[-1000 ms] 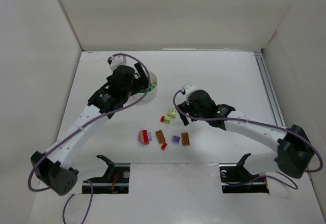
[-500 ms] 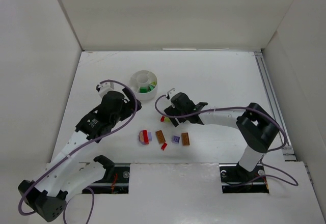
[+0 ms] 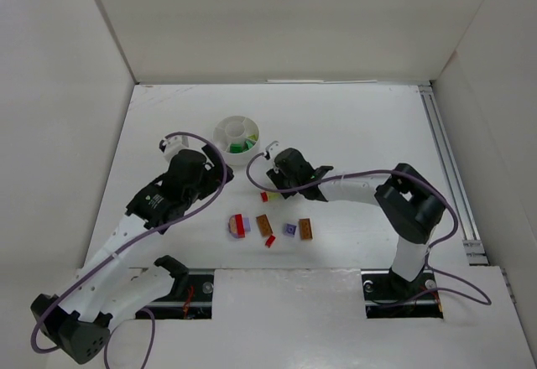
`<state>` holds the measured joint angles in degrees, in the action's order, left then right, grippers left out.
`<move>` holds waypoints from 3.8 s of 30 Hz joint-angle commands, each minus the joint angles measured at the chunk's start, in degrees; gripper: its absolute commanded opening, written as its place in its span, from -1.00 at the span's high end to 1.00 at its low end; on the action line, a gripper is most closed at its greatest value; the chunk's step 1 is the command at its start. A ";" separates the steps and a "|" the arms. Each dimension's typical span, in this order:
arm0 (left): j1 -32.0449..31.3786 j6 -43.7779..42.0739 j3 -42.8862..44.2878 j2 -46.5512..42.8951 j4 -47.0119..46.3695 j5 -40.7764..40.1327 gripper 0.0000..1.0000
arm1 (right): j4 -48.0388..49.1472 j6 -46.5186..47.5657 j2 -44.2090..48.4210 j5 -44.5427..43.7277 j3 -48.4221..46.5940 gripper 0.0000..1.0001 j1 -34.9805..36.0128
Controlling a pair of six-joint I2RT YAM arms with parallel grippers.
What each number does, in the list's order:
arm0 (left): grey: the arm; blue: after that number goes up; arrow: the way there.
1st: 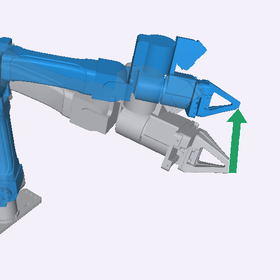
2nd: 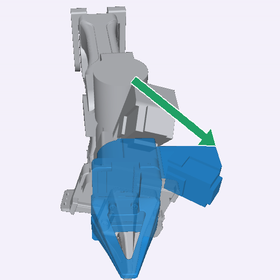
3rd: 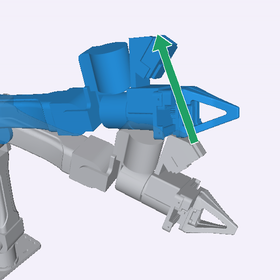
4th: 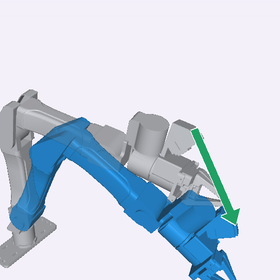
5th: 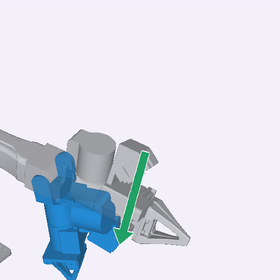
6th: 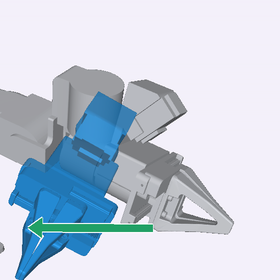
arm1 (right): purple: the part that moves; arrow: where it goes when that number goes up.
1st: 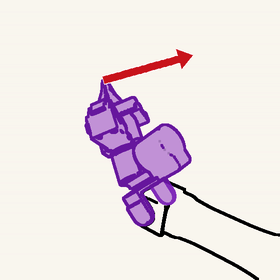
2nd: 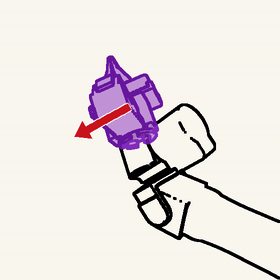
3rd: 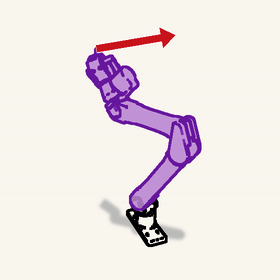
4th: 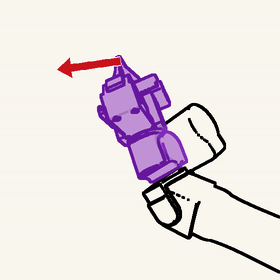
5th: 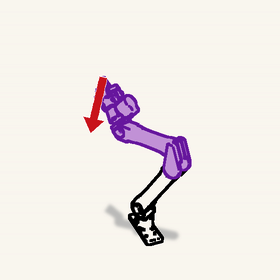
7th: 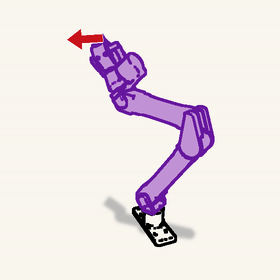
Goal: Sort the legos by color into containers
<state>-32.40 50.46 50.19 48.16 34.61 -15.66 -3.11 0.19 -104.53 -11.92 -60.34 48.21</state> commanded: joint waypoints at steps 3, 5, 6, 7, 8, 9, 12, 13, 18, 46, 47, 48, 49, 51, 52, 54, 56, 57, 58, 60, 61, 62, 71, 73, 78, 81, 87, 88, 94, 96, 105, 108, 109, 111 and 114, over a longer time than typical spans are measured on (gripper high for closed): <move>0.06 -0.45 1.57 -0.09 1.07 -2.00 -1.00 | 3.29 0.43 0.47 1.38 -1.72 0.38 0.49; 0.06 -0.45 1.57 -0.09 1.07 -2.01 -1.00 | 2.68 0.43 2.57 1.38 -1.71 0.40 0.49; 0.06 -0.45 1.57 -0.09 1.07 -2.53 -1.00 | 2.15 0.43 3.19 1.38 -1.71 0.44 0.49; 0.06 -1.06 1.57 -0.09 1.07 -2.53 -1.00 | 1.36 0.43 3.71 1.38 -3.11 0.44 0.49; 0.06 -1.06 1.57 -0.09 1.07 -3.05 -1.00 | -0.73 0.43 4.85 1.38 -4.08 0.44 0.49; 0.06 -1.06 2.10 -0.09 1.07 -3.67 -1.00 | -2.41 1.13 5.91 0.85 -6.35 0.44 0.49; 0.67 -0.45 2.10 1.14 0.55 -3.68 -1.00 | -4.35 1.92 6.61 -0.03 -10.49 0.44 -0.22; 0.67 -0.45 1.49 1.14 -0.06 -2.11 -1.00 | -5.23 2.62 6.62 0.49 -12.24 0.44 -0.83; 3.05 -1.50 -0.36 2.81 -2.27 -0.25 -1.00 | -6.03 7.27 3.82 2.25 -23.39 0.44 -0.83; 4.72 -3.17 0.78 1.67 -0.16 -3.50 -1.00 | -5.41 13.88 -17.37 16.49 -45.04 -0.02 -6.02; 4.72 -3.17 0.78 1.67 -0.16 -2.89 -1.00 | -5.41 13.88 -17.37 16.49 -45.04 -0.06 -6.54; 4.72 -3.17 0.78 2.19 -0.16 -2.88 -1.00 | -5.41 13.88 -17.90 16.49 -45.04 -0.15 -6.55; 4.72 -3.17 0.78 2.20 -0.16 -2.88 -1.00 | -5.41 13.88 -17.90 16.49 -45.04 -0.20 -6.55; 4.72 -3.17 0.78 2.20 -0.16 -2.88 -1.00 | -5.41 13.88 -17.90 17.72 -45.04 -0.32 -7.16; 4.72 -3.17 0.78 2.20 -0.16 -2.88 -1.00 | -5.41 13.88 -17.90 17.72 -45.04 -0.35 -7.16; 4.72 -3.17 0.78 1.59 0.37 -2.88 -1.00 | -5.41 13.88 -17.29 18.25 -45.04 -0.35 -7.68; 4.72 -3.87 0.78 1.58 0.37 -2.88 -1.00 | -5.41 13.88 -16.23 19.30 -44.35 -0.35 -7.69; 4.72 -4.40 1.30 1.58 0.37 -2.28 -1.00 | -5.41 13.35 -14.84 19.31 -44.34 -0.35 -7.69; 4.72 -4.40 1.31 1.58 0.37 -2.27 -1.00 | -5.41 13.35 -13.95 19.83 -43.47 -0.38 -7.69; 4.72 -5.54 1.31 1.58 -0.16 -1.04 -1.00 | -4.80 13.35 -11.85 19.83 -41.63 -0.38 -7.69; 4.72 -6.07 1.31 1.58 -0.16 -1.04 -1.00 | -4.80 13.35 -9.31 19.31 -40.92 -0.44 -7.69; 4.72 -7.12 1.31 1.58 -0.85 0.70 -1.00 | -4.80 12.48 -7.90 18.17 -40.04 -0.47 -8.21; -0.98 -12.14 1.31 8.77 -8.41 7.40 -1.00 | -0.93 -2.63 17.47 9.21 -13.69 -0.99 -16.03; -4.85 -13.36 1.31 11.06 -11.12 8.01 -1.00 | -0.93 -3.35 22.07 6.74 -8.68 -0.99 -18.48; -11.45 -17.65 3.77 22.20 -15.97 7.40 -1.00 | -4.16 -3.97 34.89 6.74 4.43 -0.99 -23.32; -14.00 -21.62 3.77 27.49 -20.71 8.72 -0.98 | -8.64 -3.97 38.25 5.07 7.50 -0.99 -25.69; -14.53 -23.56 8.32 36.90 -20.73 6.00 -0.79 | -12.44 -3.97 42.74 3.13 10.67 -0.99 -28.60; -14.53 -23.56 8.95 39.27 -20.11 5.30 -0.79 | -12.44 -3.97 43.53 3.13 11.29 -0.99 -29.13; -15.06 -22.07 10.71 44.21 -20.72 2.04 -0.52 | -12.44 -3.44 44.77 2.43 12.35 -0.99 -30.36; -15.06 -22.07 11.33 46.05 -20.72 2.04 -0.52 | -12.44 -3.44 44.77 1.82 12.96 -0.99 -30.98; -15.06 -22.07 11.94 49.13 -20.72 1.51 -0.41 | -12.97 -3.44 44.77 1.82 12.96 -0.99 -32.65; -15.06 -21.36 13.26 50.72 -20.72 1.51 -0.34 | -12.97 -3.44 44.77 1.82 12.96 -0.99 -33.18; -15.06 -21.36 13.26 51.32 -20.72 1.51 -0.32 | -12.97 -3.44 44.77 1.82 12.96 -0.99 -33.18; -15.06 -20.84 13.26 51.33 -20.72 2.21 -0.25 | -12.97 -3.44 44.77 1.82 12.96 -0.99 -33.18; -15.06 -20.84 13.26 51.33 -20.72 2.21 -0.13 | -12.97 -3.44 44.77 1.29 12.96 -0.99 -33.18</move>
<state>-47.20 29.02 61.19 100.12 14.35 -12.91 -16.69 -2.98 -60.75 -9.30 -47.03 15.33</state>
